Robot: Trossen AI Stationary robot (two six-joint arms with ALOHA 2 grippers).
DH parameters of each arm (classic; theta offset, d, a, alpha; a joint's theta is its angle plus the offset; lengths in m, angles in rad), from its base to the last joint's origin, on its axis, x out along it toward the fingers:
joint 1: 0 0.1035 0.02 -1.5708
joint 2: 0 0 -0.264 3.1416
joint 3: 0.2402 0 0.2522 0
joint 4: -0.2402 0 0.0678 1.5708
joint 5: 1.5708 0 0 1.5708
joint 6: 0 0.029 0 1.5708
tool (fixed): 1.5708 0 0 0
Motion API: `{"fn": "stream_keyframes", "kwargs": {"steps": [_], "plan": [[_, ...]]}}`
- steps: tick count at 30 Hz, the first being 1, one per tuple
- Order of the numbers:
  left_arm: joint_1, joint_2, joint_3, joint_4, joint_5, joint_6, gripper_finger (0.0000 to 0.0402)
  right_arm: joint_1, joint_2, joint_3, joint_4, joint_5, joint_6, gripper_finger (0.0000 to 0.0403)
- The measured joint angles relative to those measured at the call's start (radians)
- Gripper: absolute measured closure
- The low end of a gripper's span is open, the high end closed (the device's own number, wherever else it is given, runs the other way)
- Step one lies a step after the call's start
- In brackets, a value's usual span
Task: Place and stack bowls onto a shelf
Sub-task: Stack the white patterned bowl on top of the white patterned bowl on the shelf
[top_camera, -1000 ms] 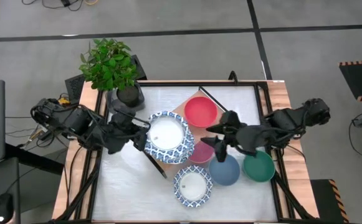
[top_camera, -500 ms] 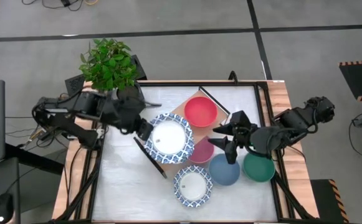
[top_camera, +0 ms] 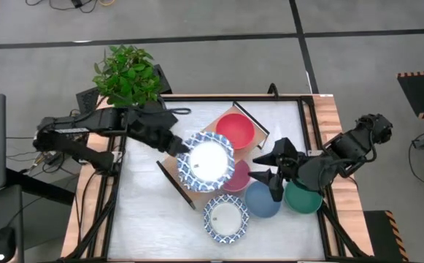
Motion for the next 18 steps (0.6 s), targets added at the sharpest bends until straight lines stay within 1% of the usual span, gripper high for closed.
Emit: {"fn": "stream_keyframes", "kwargs": {"steps": [1, 4, 8, 11, 14, 16, 18], "plan": [[0.015, -0.029, -0.04, 0.006, 0.003, -0.027, 0.0401, 0.002, 0.0, 0.0, -0.008, 0.001, 0.008, 0.0143], [0.057, -0.113, -0.165, 0.1, 0.006, -0.106, 0.0401, 0.004, 0.0, 0.0, -0.019, 0.012, 0.009, 0.0143], [0.095, -0.167, -0.297, 0.198, 0.005, -0.181, 0.0401, 0.002, 0.0, 0.0, -0.022, 0.014, 0.009, 0.0143], [0.086, -0.174, -0.339, 0.236, 0.012, -0.199, 0.0401, 0.001, 0.0, 0.0, -0.041, 0.014, 0.009, 0.0143], [0.07, -0.162, -0.345, 0.198, 0.02, -0.206, 0.0401, 0.001, 0.0, 0.0, -0.057, 0.015, 0.008, 0.0143], [0.07, -0.154, -0.347, 0.16, 0.011, -0.212, 0.0401, 0.001, 0.0, 0.0, -0.066, 0.016, 0.008, 0.0143], [0.07, -0.153, -0.347, 0.156, 0.002, -0.215, 0.0401, 0.001, 0.0, 0.0, -0.066, 0.016, 0.008, 0.0143]]}}
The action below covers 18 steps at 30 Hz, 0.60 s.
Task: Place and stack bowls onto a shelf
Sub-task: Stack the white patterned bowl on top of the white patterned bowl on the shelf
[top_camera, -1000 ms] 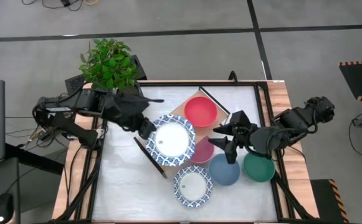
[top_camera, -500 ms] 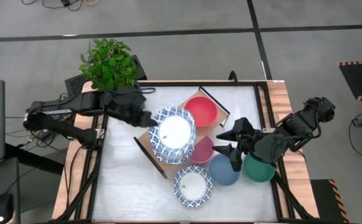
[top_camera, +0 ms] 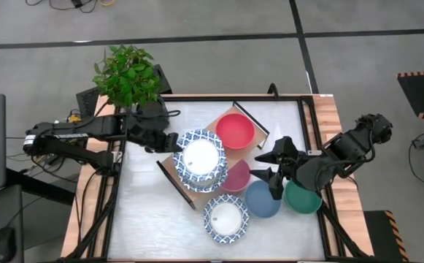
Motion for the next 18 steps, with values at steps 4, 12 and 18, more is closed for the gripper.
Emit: {"fn": "stream_keyframes", "kwargs": {"steps": [4, 12, 18], "plan": [[-0.001, 0.0, 0.0, -0.004, -0.011, 0.002, 0.0401, 0.0, 0.0, 0.0, -0.013, 0.001, -0.001, 0.0143], [-0.028, 0.0, 0.0, -0.042, -0.002, -0.025, 0.0401, 0.0, 0.0, 0.0, -0.029, 0.004, -0.003, 0.0143], [-0.06, 0.002, 0.0, -0.042, -0.008, -0.026, 0.0401, -0.02, 0.0, 0.0, -0.03, 0.004, -0.01, 0.0143]]}}
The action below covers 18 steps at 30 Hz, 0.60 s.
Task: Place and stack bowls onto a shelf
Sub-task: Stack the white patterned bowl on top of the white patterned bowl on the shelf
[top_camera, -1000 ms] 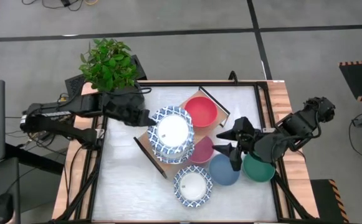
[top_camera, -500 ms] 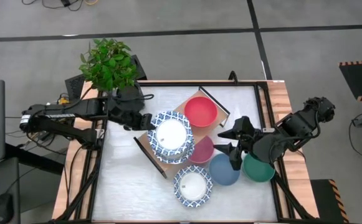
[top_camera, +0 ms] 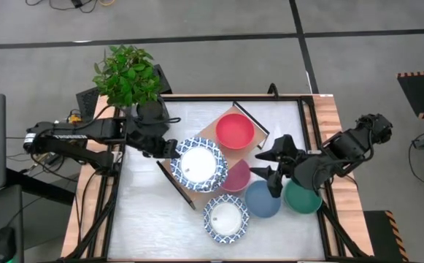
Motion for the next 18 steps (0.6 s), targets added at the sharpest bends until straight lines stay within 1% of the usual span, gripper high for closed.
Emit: {"fn": "stream_keyframes", "kwargs": {"steps": [4, 6, 7, 10, 13, 18], "plan": [[-0.023, 0.029, 0.0, 0.03, -0.01, -0.012, 0.0401, -0.01, 0.0, 0.0, 0.0, 0.0, 0.0, 0.0143], [-0.033, 0.056, 0.002, 0.102, 0.01, -0.013, 0.0401, -0.012, 0.0, 0.0, -0.002, 0.0, 0.0, 0.0143], [-0.034, 0.069, 0.003, 0.112, 0.025, 0.002, 0.0401, -0.012, 0.0, 0.0, -0.003, 0.0, 0.0, 0.0143], [-0.034, 0.088, 0.0, 0.08, 0.045, 0.001, 0.0401, -0.012, 0.0, 0.0, -0.008, 0.0, 0.0, 0.0143], [-0.033, 0.089, 0.0, 0.034, 0.023, -0.006, 0.0401, -0.01, 0.0, 0.0, -0.009, -0.001, 0.0, 0.0143], [-0.034, 0.084, 0.0, 0.057, -0.016, -0.008, 0.0401, -0.001, 0.0, 0.0, -0.012, -0.002, 0.0, 0.0143]]}}
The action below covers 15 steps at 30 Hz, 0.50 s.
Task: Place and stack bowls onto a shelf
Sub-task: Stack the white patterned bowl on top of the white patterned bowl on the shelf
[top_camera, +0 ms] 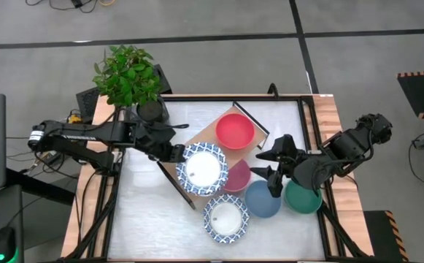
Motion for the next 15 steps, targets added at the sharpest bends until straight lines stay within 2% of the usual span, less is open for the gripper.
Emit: {"fn": "stream_keyframes", "kwargs": {"steps": [7, 15], "plan": [[-0.001, 0.0, 0.0, -0.001, -0.007, 0.009, 0.0394, -0.001, 0.0, 0.0, -0.014, 0.0, 0.0, 0.0143], [-0.002, 0.0, 0.0, 0.006, -0.002, 0.032, 0.031, 0.0, 0.0, 0.0, -0.016, -0.003, -0.024, 0.0143]]}}
